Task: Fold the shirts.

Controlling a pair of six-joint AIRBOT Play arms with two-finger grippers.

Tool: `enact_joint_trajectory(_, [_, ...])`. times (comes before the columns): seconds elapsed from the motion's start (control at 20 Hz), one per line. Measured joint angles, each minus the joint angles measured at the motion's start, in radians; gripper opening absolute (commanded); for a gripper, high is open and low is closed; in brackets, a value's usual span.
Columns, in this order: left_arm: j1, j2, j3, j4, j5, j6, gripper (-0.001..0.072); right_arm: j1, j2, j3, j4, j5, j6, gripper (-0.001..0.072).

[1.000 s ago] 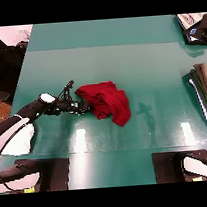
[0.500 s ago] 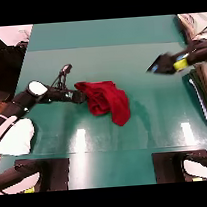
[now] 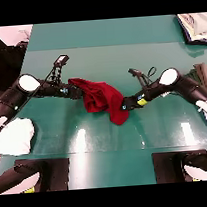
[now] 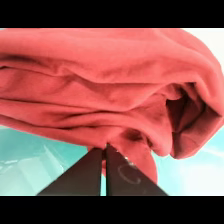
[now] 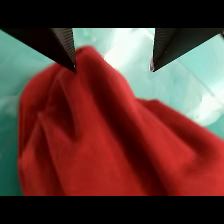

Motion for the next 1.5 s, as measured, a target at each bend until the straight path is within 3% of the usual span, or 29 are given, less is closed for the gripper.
enact_joint_trajectory(0.05, [0.000,0.001,0.001,0.002,-0.001,-0.003,0.0028,0.009,0.000,-0.012,-0.001,-0.027,-0.001,0.0168])
enact_joint_trajectory(0.1, [0.000,0.001,0.002,0.003,-0.002,-0.004,0.0028,0.015,0.000,-0.020,-0.003,-0.057,-0.002,0.0020])
enact_joint_trajectory(0.3, [0.000,0.004,0.029,0.026,-0.031,-0.022,0.0027,-0.003,0.010,0.000,-0.022,-0.122,-0.002,0.0017])
enact_joint_trajectory(0.45, [0.000,0.037,0.131,0.130,-0.096,-0.053,0.0027,-0.086,0.080,0.075,-0.079,-0.107,0.005,0.0017])
enact_joint_trajectory(0.8, [0.000,0.187,0.503,0.353,-0.272,-0.082,0.0028,-0.401,0.342,0.337,-0.274,0.054,0.060,0.0017])
enact_joint_trajectory(1.2, [0.000,0.278,0.874,0.373,-0.558,-0.112,0.0027,-0.613,0.556,0.568,-0.308,0.246,0.053,0.0016])
enact_joint_trajectory(1.5, [0.000,0.281,0.961,0.387,-0.713,-0.134,0.0028,-0.708,0.613,0.543,-0.310,0.365,0.051,0.0016])
